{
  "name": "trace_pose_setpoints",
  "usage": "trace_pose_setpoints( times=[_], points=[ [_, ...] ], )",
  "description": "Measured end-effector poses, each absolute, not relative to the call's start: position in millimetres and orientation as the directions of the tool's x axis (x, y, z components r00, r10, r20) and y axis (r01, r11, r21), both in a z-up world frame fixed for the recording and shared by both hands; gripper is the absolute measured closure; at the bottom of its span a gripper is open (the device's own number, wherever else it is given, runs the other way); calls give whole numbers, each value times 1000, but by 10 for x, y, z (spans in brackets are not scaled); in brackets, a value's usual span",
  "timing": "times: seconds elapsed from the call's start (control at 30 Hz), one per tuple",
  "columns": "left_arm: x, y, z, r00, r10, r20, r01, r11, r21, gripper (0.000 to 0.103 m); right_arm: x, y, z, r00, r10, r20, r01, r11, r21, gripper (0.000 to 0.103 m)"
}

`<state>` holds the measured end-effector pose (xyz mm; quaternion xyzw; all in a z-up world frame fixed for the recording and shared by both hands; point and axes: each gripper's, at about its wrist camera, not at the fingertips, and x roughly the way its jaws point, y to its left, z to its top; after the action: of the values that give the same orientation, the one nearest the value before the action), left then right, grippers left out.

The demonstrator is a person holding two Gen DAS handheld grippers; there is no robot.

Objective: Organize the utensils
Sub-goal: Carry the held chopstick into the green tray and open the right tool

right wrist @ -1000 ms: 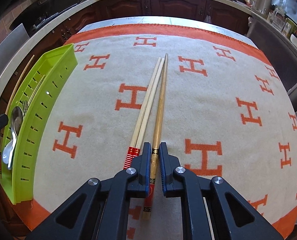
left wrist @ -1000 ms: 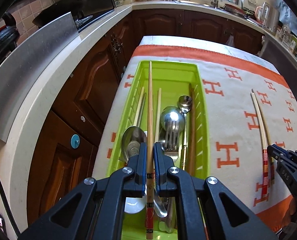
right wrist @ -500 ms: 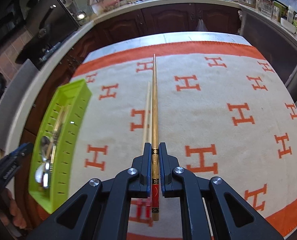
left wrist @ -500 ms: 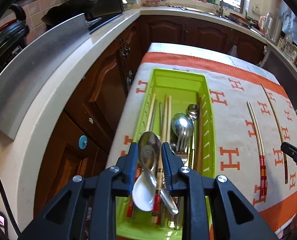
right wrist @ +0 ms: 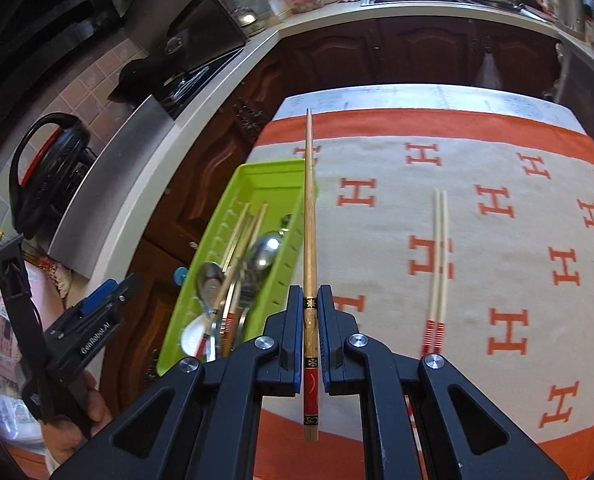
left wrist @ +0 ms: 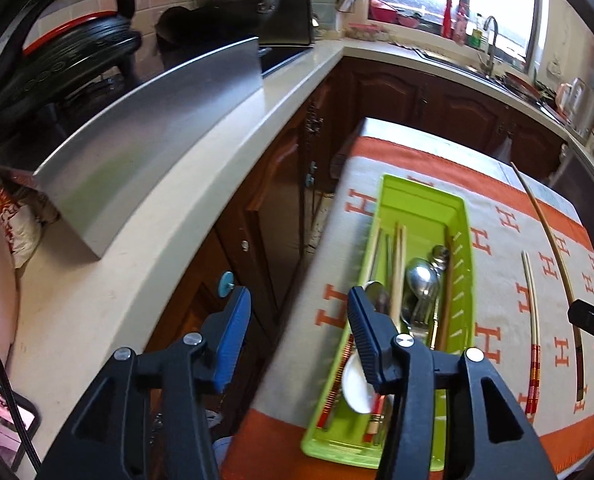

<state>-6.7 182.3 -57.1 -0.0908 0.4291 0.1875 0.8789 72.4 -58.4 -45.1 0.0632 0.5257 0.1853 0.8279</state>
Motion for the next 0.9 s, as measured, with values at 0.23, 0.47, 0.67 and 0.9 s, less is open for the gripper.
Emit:
trace_pose_setpoints(
  times=[0.23, 0.47, 0.67, 0.9],
  points=[
    [-110, 1903, -554, 568, 268, -779, -426, 905, 0, 41, 850, -157, -499, 293, 411, -863, -217, 908, 359, 97],
    [-116, 1958, -580, 561, 281, -779, -433, 901, 13, 33, 895, 100, -793, 222, 430, -875, -158, 902, 403, 96],
    [-106, 1967, -637, 545, 279, -791, -429, 903, 23, 32, 912, 189, -1048, 182, 418, -890, -121, 908, 402, 96],
    [-84, 1877, -693, 542, 264, -798, -400, 916, 32, 32, 890, 215, -1145, 171, 404, -899, -130, 913, 386, 90]
  ],
)
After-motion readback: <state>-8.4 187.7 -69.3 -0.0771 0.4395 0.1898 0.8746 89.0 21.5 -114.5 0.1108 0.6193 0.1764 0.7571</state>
